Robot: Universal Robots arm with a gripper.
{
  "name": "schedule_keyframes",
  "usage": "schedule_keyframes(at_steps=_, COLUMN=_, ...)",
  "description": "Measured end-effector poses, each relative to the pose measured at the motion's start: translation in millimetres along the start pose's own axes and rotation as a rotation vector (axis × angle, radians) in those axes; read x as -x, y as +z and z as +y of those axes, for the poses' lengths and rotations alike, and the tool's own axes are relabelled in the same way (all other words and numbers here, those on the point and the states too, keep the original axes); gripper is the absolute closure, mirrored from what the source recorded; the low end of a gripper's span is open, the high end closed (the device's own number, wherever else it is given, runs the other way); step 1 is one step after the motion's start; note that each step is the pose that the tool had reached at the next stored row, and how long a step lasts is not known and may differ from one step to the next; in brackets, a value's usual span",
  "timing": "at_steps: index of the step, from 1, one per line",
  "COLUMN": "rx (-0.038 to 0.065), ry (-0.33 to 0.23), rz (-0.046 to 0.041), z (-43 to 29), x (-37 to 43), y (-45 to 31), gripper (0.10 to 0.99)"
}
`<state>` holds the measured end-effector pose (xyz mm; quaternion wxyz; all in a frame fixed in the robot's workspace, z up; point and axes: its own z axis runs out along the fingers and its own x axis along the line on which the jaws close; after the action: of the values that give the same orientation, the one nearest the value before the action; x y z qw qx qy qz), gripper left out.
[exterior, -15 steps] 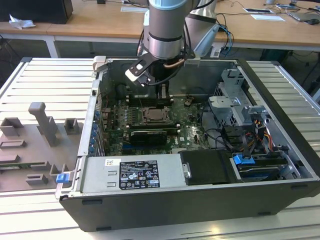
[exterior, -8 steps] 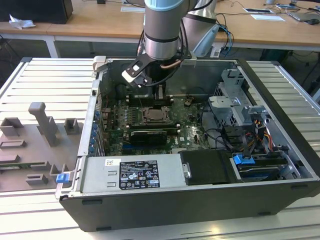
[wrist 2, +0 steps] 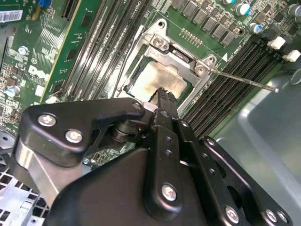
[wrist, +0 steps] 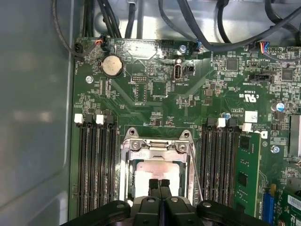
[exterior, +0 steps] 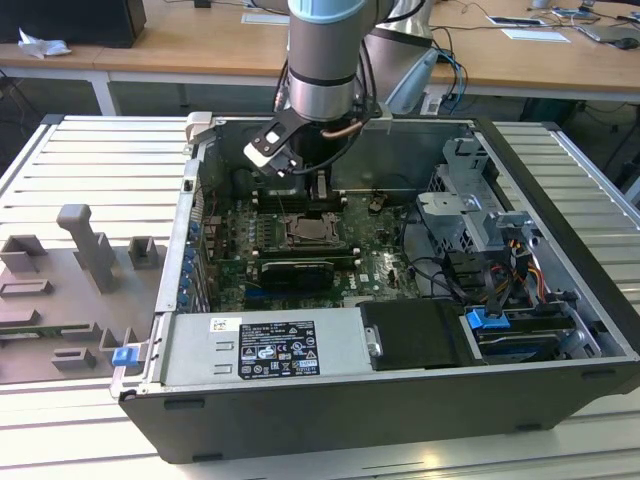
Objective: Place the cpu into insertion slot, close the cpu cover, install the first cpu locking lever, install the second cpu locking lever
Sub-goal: 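Install the first cpu locking lever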
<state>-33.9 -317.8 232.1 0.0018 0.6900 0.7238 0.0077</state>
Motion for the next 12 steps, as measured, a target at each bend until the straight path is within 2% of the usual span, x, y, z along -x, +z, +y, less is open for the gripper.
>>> schedule_keyframes(at_steps=3, rx=0.0, ry=-0.002, rz=0.0001, z=0.1, x=-0.1, y=-5.4, gripper=0.98)
schedule_keyframes(at_steps=6, rx=0.0, ry=-0.008, rz=0.0003, z=0.4, x=-0.3, y=-23.6, gripper=0.98)
schedule_keyframes(at_steps=8, rx=0.0, ry=-0.009, rz=-0.0003, z=0.5, x=-0.4, y=-29.2, gripper=0.98)
schedule_keyframes(at_steps=10, rx=0.0, ry=-0.01, rz=-0.0008, z=0.6, x=-0.7, y=-39.3, gripper=0.98)
schedule_keyframes(at_steps=12, rx=0.0, ry=-0.016, rz=-0.0009, z=0.6, x=-0.7, y=-39.9, gripper=0.98)
